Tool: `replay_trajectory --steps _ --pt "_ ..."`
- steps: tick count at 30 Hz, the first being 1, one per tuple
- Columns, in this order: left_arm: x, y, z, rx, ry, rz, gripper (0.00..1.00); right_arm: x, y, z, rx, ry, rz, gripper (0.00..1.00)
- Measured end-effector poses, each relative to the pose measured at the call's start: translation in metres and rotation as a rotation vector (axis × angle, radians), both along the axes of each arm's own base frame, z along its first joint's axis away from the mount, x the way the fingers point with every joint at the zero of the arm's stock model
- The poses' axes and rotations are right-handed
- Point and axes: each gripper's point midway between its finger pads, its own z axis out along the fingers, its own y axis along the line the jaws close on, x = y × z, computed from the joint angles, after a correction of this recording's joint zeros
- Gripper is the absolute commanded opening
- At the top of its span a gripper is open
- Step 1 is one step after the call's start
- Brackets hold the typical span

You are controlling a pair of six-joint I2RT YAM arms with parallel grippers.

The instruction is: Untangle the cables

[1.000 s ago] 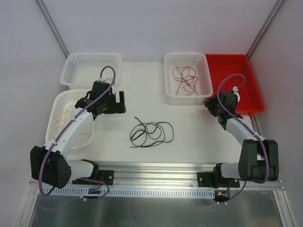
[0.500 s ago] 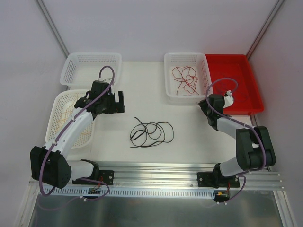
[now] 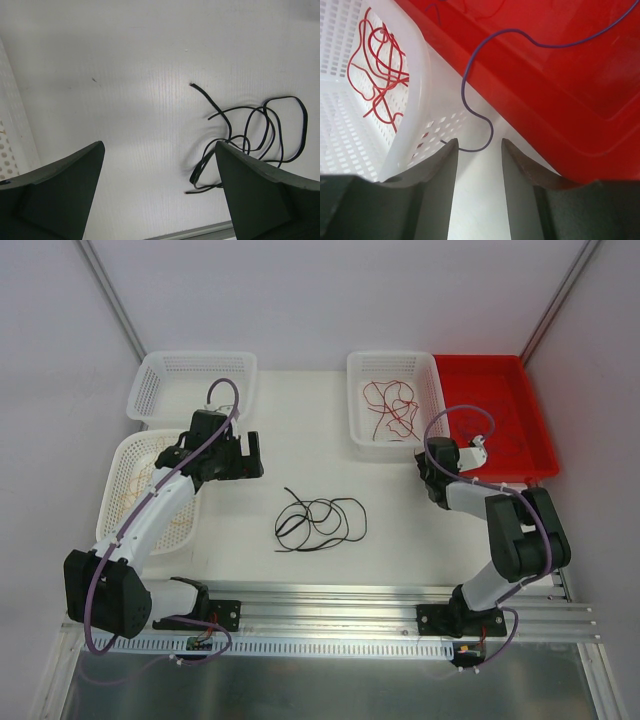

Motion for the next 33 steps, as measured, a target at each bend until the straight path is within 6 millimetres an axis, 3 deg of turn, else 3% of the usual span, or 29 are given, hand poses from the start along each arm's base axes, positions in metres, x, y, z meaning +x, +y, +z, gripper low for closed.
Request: replay_trajectory --steps 11,15,25,29,33 --pt "0.0 0.0 0.001 -0.012 0.001 -0.004 0.94 0.015 0.006 -0.008 0.026 -0.021 -0.079 0.38" --pt "0.0 -0.001 0.001 -0.013 0.001 -0.004 0.94 0.02 0.009 -0.012 0.034 -0.021 -0.092 0.33" --pt "-0.001 -0.002 0.001 -0.027 0.005 -0.009 0.94 0.02 0.008 -0.015 0.041 -0.013 -0.123 0.03" --pt "-0.001 -0.002 0.001 -0.029 0.006 -0.012 0.94 0.014 0.008 -0.018 0.034 0.015 -0.128 0.01" --pt "-0.001 -0.002 0.001 -0.029 0.006 -0.012 0.93 0.008 0.014 -0.01 0.044 0.017 -0.119 0.01"
